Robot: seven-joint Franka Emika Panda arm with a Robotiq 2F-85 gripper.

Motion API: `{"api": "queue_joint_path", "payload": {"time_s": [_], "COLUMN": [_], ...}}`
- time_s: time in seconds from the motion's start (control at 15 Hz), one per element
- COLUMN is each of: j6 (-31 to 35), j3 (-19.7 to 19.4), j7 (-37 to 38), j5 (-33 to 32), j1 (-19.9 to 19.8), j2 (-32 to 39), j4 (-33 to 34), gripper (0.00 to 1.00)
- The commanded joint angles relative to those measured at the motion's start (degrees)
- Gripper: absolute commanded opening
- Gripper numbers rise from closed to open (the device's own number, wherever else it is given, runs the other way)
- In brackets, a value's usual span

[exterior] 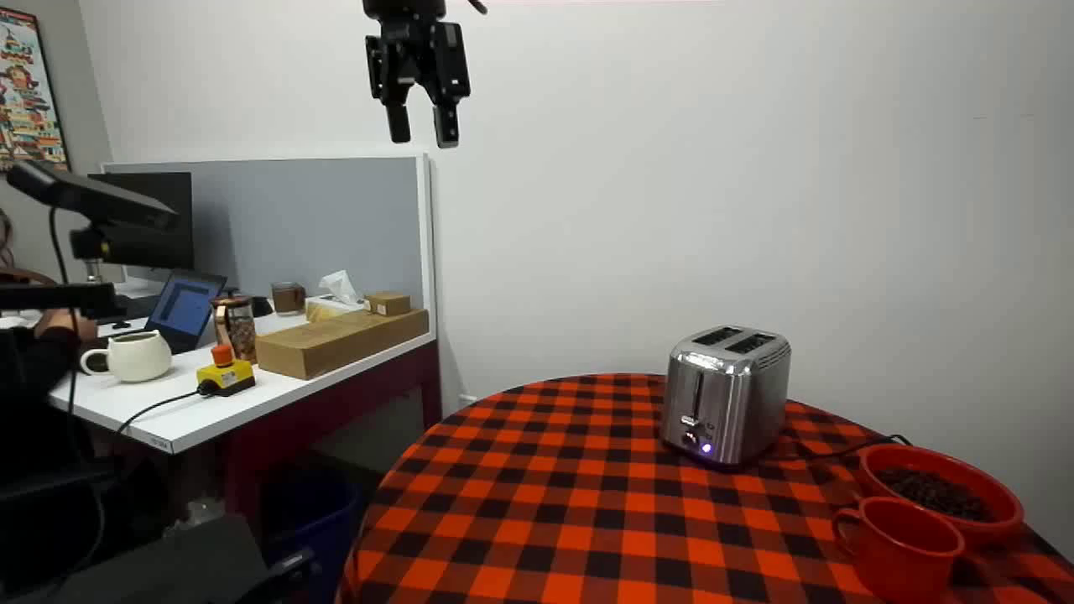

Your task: Push the button on the toaster

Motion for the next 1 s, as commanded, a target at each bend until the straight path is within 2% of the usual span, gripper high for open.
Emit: {"api": "queue_joint_path", "payload": {"time_s": [0.0, 0.33, 0.4, 0.6, 0.93], "j6": [-0.12, -0.12, -0.83, -2.70, -10.62], "j3": [0.11, 0.11, -0.89, -5.16, -16.54], "j7": [-0.09, -0.09, -1.19, -5.81, -19.38], "j5": [0.08, 0.08, 0.76, 2.66, 5.83], "j1": [-0.17, -0.17, 0.07, 0.25, -1.70], "j2": [0.00, -0.04, 0.31, 0.91, 2.80], "j4": [0.14, 0.21, 0.31, 0.07, 1.16], "gripper": [1.00, 1.00, 1.00, 1.00, 1.00]}}
